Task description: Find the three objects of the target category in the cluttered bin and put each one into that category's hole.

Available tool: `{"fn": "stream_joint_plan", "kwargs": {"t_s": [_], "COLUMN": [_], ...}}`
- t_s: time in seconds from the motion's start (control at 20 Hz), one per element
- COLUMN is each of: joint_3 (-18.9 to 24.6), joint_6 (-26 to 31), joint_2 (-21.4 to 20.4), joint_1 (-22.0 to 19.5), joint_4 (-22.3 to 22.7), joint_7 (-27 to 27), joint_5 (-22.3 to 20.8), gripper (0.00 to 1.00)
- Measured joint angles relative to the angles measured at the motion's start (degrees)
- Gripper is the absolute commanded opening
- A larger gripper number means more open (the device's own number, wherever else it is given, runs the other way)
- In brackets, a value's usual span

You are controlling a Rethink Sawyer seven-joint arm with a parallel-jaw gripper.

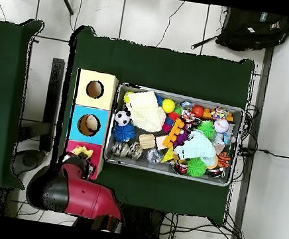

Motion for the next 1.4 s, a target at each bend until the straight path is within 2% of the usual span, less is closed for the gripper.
{"fn": "stream_joint_plan", "kwargs": {"t_s": [0.45,1.4], "joint_3": [0.4,3.2], "joint_6": [-1.3,0.0], "joint_2": [1.0,1.2], "joint_1": [-0.3,-3.5], "joint_4": [0.0,0.0], "joint_7": [0.0,0.0], "joint_5": [-1.6,-5.9], "gripper": [0.0,0.0]}}
